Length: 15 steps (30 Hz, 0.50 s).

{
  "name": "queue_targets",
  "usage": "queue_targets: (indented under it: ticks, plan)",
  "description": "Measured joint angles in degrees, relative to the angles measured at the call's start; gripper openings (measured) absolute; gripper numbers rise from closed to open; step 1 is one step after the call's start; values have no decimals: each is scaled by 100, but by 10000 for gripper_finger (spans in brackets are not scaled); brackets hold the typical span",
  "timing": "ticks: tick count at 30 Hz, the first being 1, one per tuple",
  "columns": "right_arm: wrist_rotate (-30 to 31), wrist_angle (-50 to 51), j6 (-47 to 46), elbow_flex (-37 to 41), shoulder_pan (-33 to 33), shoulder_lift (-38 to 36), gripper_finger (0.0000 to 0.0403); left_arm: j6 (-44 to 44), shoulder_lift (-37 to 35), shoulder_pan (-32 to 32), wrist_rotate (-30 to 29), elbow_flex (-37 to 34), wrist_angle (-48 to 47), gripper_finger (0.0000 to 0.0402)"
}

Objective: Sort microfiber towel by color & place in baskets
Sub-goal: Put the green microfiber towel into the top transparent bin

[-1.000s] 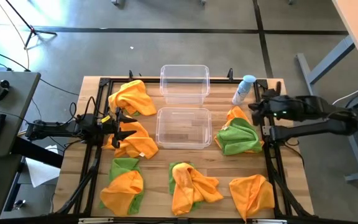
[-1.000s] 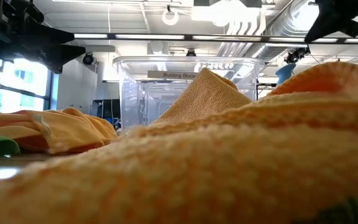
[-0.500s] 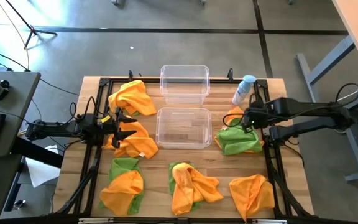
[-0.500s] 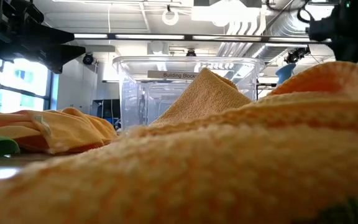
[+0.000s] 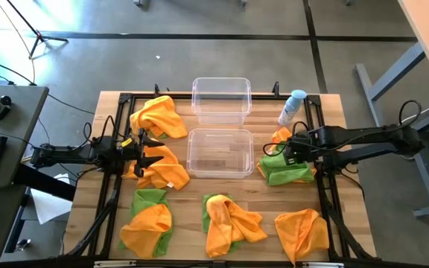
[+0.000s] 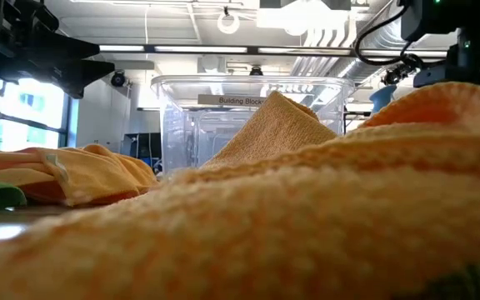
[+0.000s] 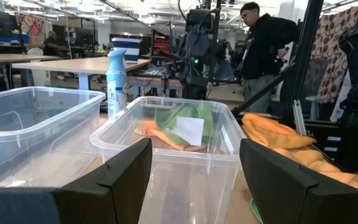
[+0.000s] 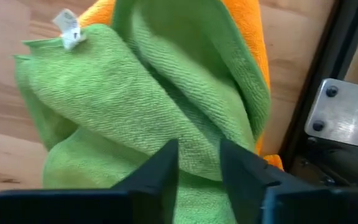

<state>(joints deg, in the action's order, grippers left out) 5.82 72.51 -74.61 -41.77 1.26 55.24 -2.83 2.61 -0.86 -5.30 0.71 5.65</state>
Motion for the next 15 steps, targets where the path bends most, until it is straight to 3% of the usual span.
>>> queue_targets:
  ticks: [6, 15]
  plan:
    - [6, -119, 738, -17, 0, -2, 186, 0, 1, 1, 0, 0, 0, 234]
    - [-133, -561, 3219, -17, -2, 131, 195, 0, 0, 0, 1, 0, -2, 234]
